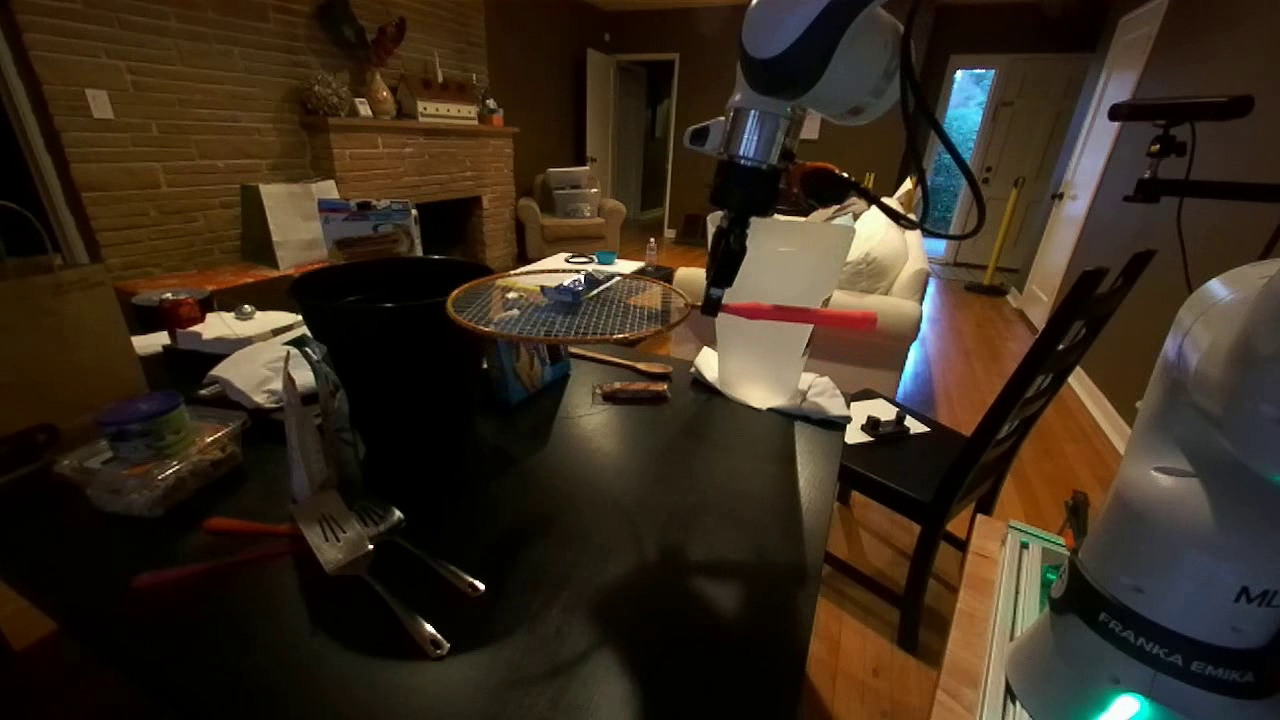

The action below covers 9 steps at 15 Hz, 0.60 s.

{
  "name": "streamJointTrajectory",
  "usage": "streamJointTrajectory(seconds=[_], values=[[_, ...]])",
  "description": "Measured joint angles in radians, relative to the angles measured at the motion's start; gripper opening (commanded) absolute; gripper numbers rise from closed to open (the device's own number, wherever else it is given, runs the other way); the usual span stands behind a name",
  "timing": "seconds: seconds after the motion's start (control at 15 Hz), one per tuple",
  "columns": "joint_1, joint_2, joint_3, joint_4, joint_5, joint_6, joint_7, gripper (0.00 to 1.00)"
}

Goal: Put the chocolate bar inside the trash can using the racket

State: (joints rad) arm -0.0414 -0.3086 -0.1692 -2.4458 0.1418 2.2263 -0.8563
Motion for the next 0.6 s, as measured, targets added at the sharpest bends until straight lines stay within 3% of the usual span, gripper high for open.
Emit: streamJointTrajectory(seconds=[0.27,0.33,0.6], values=[[0.013,0.008,0.002,0.058,0.0,-0.038,0.002,0.04],[0.015,0.013,0.003,0.071,0.0,-0.04,0.003,0.14],[0.021,0.035,0.006,0.102,0.0,-0.05,0.003,0.14]])
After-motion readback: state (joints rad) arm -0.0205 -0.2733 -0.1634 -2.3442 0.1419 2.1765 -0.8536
